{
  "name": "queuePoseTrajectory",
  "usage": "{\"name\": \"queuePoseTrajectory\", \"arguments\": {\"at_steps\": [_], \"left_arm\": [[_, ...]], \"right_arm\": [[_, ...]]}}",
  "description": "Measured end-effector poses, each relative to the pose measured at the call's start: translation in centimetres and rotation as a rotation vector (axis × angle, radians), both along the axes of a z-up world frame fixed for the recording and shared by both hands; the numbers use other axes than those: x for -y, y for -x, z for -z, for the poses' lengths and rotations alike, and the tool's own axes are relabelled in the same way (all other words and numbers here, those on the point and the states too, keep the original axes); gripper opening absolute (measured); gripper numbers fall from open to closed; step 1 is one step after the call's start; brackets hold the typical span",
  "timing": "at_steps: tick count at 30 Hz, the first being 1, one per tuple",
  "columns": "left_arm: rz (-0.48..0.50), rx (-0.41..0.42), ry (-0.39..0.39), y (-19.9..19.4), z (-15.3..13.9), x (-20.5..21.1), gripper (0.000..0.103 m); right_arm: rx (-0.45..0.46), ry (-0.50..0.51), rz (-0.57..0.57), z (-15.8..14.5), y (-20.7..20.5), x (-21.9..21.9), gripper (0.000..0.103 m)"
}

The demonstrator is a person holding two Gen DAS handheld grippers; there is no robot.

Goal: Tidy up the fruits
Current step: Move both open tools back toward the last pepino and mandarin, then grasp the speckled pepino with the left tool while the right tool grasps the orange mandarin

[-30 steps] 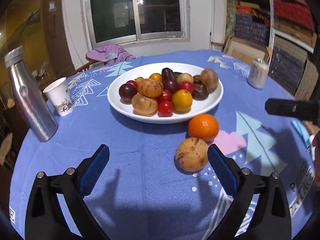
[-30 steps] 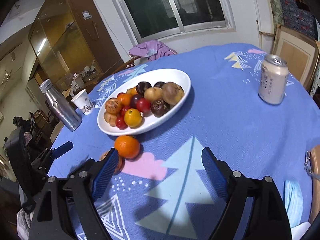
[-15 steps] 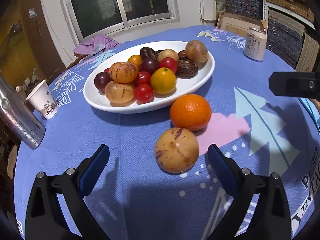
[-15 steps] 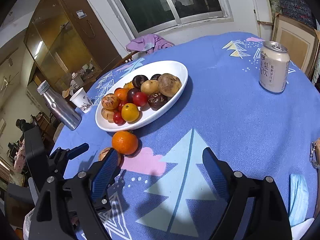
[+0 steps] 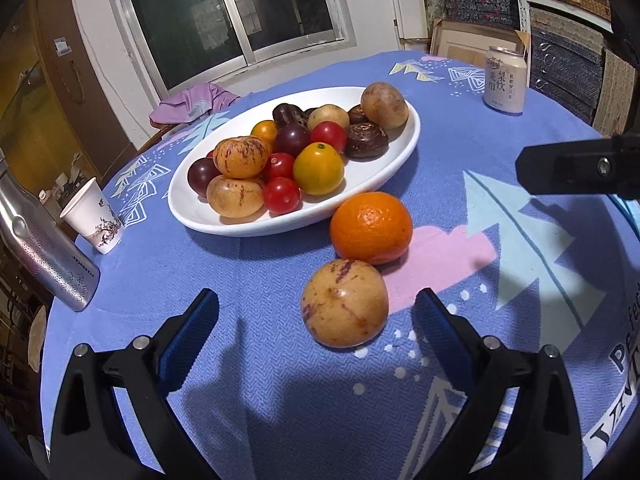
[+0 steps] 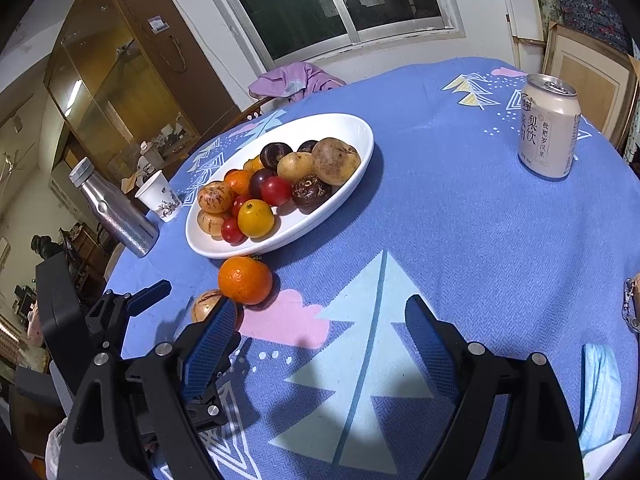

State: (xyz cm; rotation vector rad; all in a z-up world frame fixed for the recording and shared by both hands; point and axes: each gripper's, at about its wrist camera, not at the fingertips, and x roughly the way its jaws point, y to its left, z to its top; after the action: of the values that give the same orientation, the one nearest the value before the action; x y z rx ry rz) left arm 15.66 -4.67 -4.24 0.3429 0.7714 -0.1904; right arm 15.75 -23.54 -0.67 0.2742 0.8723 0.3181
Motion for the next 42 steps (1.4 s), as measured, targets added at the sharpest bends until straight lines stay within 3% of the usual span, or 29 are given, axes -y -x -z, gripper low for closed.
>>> {"name": "queuePoseTrajectory", "arguments": {"at_steps": [4,6,10,12,14,19,25,30,33,35,42], "left_arm": [[0.005,0.003,0.005,0.1,0.0,0.1,0.092],[0.009,-0.004,0.007,0.0,0.1,0.1,0.079],[0.018,-0.016,0.023,-0.1,0.2,0.0,0.069],[0.029,-0.028,0.035,-0.1,0.2,0.0,0.053],[0.055,-0.055,0.073,-0.1,0.3,0.0,0.043],[0.061,-0.081,0.140,0.1,0.2,-0.9,0.043],[0.042,-0.079,0.147,1.2,-0.1,-2.4,0.043],[0.033,-0.080,0.153,1.7,-0.1,-3.5,0.043],[0.029,-0.094,0.165,1.6,0.1,-3.9,0.043],[0.028,-0.098,0.172,1.5,0.2,-4.0,0.043],[0.025,-0.092,0.183,1.7,0.1,-4.0,0.043]], "right_arm": [[-0.003,0.002,-0.004,0.1,0.0,-0.1,0.087],[-0.005,0.004,-0.005,0.2,0.0,-0.2,0.087],[-0.010,0.008,-0.008,0.3,0.0,-0.3,0.087],[-0.012,0.010,-0.010,0.4,-0.1,-0.3,0.087],[-0.009,0.011,-0.015,0.4,0.0,-0.4,0.087],[0.033,0.033,-0.060,0.5,0.2,-1.9,0.087],[0.074,0.147,-0.154,1.0,-0.5,-7.0,0.086],[0.087,0.225,-0.157,1.6,-2.0,-9.9,0.083],[0.068,0.236,-0.152,2.1,-3.1,-10.6,0.071],[0.045,0.234,-0.155,2.7,-3.7,-10.8,0.047],[0.040,0.173,-0.168,2.5,-2.6,-9.6,0.046]]}}
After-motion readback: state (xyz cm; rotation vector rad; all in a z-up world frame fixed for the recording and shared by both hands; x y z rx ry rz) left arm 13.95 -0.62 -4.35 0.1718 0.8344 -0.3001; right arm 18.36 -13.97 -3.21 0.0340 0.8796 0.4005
